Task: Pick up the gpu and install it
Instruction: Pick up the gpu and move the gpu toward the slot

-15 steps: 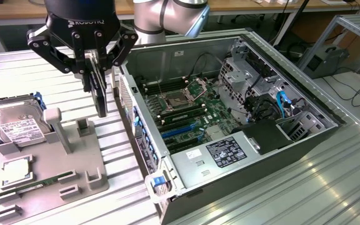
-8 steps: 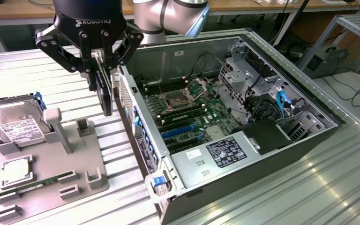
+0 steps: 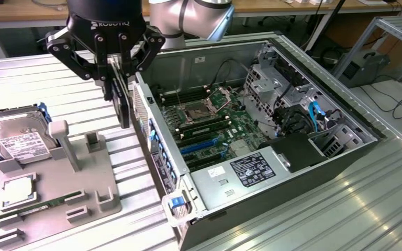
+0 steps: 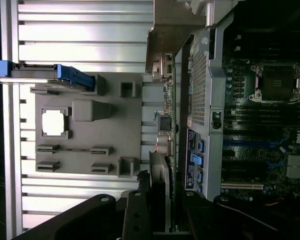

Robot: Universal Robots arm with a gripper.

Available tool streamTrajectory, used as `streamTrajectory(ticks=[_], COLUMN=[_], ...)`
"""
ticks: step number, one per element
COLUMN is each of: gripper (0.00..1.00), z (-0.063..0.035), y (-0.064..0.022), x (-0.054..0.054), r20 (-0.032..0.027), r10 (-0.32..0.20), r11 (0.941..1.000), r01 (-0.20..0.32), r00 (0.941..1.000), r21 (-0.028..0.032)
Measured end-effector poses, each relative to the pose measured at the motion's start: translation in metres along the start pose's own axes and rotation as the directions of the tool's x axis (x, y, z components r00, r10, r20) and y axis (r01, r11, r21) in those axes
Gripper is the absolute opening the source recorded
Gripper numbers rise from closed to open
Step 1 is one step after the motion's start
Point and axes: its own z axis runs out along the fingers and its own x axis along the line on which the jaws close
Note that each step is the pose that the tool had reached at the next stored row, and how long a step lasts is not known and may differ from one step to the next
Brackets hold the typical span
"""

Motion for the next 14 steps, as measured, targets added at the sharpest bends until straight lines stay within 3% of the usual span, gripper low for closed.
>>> streamTrajectory(ticks=[14], gripper=[0.28], z=[-0.0004], y=[-0.0003], x=[-0.013], r20=[0.0000], r10=[0.000], r11=[1.0000], r01=[0.000], r00=[1.0000], r21=[0.0000])
